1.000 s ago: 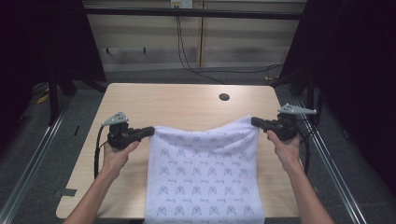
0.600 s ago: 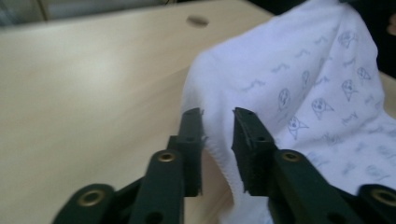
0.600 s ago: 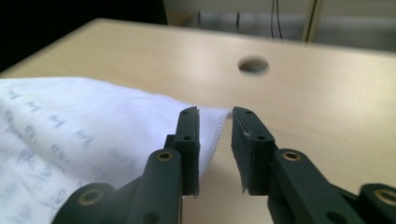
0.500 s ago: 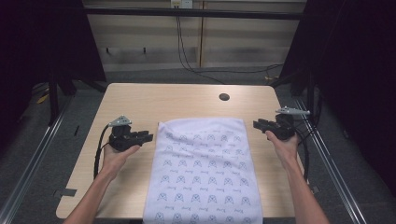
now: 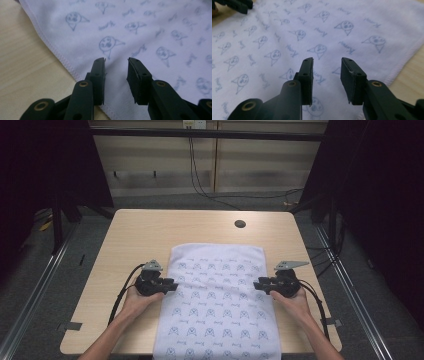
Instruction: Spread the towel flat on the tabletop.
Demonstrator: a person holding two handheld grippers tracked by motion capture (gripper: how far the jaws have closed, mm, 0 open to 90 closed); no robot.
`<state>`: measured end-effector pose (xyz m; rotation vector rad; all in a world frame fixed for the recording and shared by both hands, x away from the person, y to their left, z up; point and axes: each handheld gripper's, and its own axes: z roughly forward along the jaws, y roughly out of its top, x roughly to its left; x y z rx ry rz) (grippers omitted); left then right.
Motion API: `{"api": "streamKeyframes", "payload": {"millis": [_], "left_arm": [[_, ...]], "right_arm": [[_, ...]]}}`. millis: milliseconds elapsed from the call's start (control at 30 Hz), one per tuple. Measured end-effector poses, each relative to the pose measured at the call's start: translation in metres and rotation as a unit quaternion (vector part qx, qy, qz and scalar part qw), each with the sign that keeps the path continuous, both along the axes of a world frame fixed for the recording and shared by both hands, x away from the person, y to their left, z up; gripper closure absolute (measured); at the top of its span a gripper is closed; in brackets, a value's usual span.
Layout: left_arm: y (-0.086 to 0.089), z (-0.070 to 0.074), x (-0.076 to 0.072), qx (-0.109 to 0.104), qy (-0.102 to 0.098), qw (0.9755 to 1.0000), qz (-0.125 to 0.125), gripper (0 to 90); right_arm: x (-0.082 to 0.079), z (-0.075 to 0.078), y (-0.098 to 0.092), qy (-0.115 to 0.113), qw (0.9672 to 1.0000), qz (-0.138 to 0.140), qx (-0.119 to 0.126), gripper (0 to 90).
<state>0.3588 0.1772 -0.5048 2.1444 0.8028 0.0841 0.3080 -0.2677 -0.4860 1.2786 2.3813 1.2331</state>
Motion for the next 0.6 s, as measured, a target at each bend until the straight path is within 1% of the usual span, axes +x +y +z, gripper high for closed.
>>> {"api": "streamKeyframes", "payload": {"millis": [33, 67, 100, 133, 167, 233, 267, 300, 333, 367, 400, 433, 467, 500, 533, 600], "left_arm": [[0.000, 0.000, 0.000, 0.000, 0.000, 1.0000, 0.000, 74.7], [0.000, 0.001, -0.001, 0.011, -0.003, 0.9999, -0.002, 74.7], [0.001, 0.002, -0.003, 0.017, -0.003, 0.9998, -0.010, 86.0], [0.002, 0.001, -0.005, 0.016, 0.000, 0.9998, -0.012, 87.2], [0.003, 0.002, -0.006, 0.020, -0.002, 0.9997, -0.016, 88.3], [0.003, 0.002, -0.007, 0.018, 0.000, 0.9997, -0.018, 88.7], [0.005, 0.002, -0.010, 0.013, 0.004, 0.9997, -0.019, 88.7], [0.006, 0.001, -0.010, 0.008, 0.006, 0.9998, -0.019, 88.5], [0.008, 0.000, -0.011, -0.001, 0.011, 0.9998, -0.017, 86.8], [0.008, 0.000, -0.011, -0.001, 0.011, 0.9998, -0.017, 80.7], [0.008, 0.000, -0.013, -0.014, 0.018, 0.9996, -0.017, 71.2], [0.006, 0.001, -0.015, -0.006, 0.013, 0.9998, -0.014, 67.0], [0.006, 0.001, -0.015, -0.006, 0.013, 0.9998, -0.014, 66.4], [0.005, 0.002, -0.018, 0.004, 0.004, 0.9999, -0.013, 66.3], [0.005, 0.002, -0.020, 0.009, 0.001, 0.9998, -0.018, 69.7], [0.007, 0.002, -0.023, 0.012, 0.003, 0.9997, -0.023, 82.8]], "right_arm": [[0.000, 0.000, 0.000, 0.000, 1.0000, 0.000, 0.000, 62.8], [0.000, -0.003, 0.001, 0.003, 1.0000, 0.004, -0.003, 62.3], [0.002, -0.007, 0.003, 0.007, 1.0000, 0.005, -0.004, 61.9], [0.002, -0.008, 0.003, 0.006, 1.0000, 0.005, -0.006, 61.7], [0.002, -0.009, 0.004, 0.008, 0.9999, 0.005, -0.007, 61.7], [0.001, -0.013, 0.005, 0.009, 0.9997, 0.011, -0.019, 62.9], [-0.001, -0.016, 0.008, 0.014, 0.9995, 0.011, -0.026, 63.2], [-0.002, -0.017, 0.009, 0.007, 0.9994, 0.013, -0.032, 63.7], [-0.003, -0.016, 0.009, 0.006, 0.9992, 0.012, -0.037, 65.2], [-0.003, -0.016, 0.009, 0.006, 0.9992, 0.012, -0.037, 65.2], [-0.006, -0.016, 0.010, -0.003, 0.9984, 0.011, -0.055, 70.4], [-0.006, -0.016, 0.010, -0.006, 0.9985, 0.011, -0.054, 74.2], [-0.006, -0.016, 0.010, -0.006, 0.9985, 0.011, -0.054, 74.2], [-0.009, -0.016, 0.008, -0.005, 0.9982, 0.010, -0.059, 82.7], [-0.011, -0.016, 0.007, 0.001, 0.9987, 0.009, -0.050, 85.6], [-0.016, -0.017, 0.004, 0.010, 0.9990, 0.009, -0.042, 86.9]]}}
